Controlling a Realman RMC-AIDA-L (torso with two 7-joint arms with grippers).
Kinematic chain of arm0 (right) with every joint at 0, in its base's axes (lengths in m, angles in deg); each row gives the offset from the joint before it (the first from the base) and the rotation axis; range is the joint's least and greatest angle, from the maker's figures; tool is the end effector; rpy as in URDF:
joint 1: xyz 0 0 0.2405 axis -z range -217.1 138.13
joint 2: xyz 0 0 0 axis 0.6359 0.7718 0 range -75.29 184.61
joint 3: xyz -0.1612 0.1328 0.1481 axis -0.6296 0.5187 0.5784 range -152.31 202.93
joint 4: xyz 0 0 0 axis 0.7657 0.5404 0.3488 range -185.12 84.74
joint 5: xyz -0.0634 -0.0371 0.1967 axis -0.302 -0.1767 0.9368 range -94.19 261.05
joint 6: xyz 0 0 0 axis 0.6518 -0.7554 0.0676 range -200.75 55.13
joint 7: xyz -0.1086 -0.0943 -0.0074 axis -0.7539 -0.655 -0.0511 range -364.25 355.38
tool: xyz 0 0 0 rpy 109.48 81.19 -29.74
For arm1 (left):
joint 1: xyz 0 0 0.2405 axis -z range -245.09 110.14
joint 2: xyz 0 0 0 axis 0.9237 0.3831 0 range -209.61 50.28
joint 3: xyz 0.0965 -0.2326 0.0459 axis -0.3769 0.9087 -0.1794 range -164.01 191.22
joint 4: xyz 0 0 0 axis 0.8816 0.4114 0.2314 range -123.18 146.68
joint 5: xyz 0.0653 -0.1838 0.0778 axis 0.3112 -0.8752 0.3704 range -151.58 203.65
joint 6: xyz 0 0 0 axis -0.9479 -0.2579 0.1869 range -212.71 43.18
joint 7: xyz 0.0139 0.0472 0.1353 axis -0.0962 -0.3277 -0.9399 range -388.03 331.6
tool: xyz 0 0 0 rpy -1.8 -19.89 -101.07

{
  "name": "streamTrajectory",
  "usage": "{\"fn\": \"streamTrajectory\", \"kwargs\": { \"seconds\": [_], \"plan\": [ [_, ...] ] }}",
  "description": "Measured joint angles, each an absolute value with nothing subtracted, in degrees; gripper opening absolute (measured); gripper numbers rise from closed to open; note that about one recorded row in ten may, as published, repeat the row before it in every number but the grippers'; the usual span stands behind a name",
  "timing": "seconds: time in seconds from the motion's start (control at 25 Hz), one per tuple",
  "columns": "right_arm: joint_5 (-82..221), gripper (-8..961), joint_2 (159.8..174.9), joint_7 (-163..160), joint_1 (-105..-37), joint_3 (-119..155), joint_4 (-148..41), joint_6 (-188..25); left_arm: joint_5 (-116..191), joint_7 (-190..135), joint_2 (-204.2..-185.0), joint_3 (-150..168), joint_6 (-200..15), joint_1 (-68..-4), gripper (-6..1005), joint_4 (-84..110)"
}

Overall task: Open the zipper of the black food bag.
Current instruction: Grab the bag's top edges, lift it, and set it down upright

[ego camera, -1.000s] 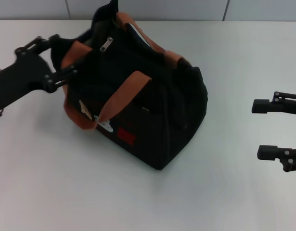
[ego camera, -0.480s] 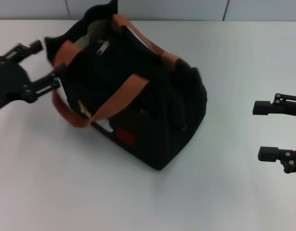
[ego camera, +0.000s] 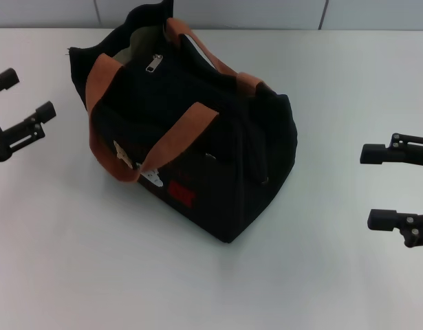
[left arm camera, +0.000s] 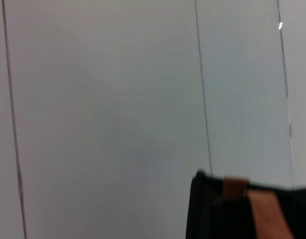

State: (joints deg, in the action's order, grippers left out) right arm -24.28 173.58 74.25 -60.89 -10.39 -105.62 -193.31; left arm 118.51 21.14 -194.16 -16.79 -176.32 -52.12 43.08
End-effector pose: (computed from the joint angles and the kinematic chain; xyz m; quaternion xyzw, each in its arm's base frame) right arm 0.2451 0.2565 0.0686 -0.9418 0.0812 0.3241 0.0377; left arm -0.3415 0.2758 0.0737 -0.8574 -0.1208 -0.3125 0.3906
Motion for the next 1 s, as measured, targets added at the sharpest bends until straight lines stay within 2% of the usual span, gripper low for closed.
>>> {"fn": "streamTrajectory", "kwargs": {
  "seconds": [0.12,0.32,0.76,0.84,1.0],
  "plan": [
    [-24.3,806,173.53,74.3,-60.8,-10.5,-105.8,-193.3,121.3,20.9,-194.00,-17.0,-174.3,-51.1,749,43.1],
    [-25.0,803,173.60,74.3,-61.1,-10.6,-105.8,-193.3,127.1,20.4,-195.03,-17.0,-170.6,-47.5,744,43.0],
    [-25.8,797,173.59,73.7,-61.3,-11.4,-105.6,-193.3,132.3,19.7,-195.84,-18.3,-166.4,-40.2,732,39.6],
    [-25.8,796,173.57,73.5,-61.2,-11.4,-105.8,-193.3,132.1,15.3,-197.14,-18.6,-167.0,-40.1,730,39.3],
    [-25.8,794,173.57,73.1,-60.9,-11.3,-105.8,-193.3,131.2,11.1,-198.20,-18.4,-167.9,-40.5,725,38.8]
  ]
}}
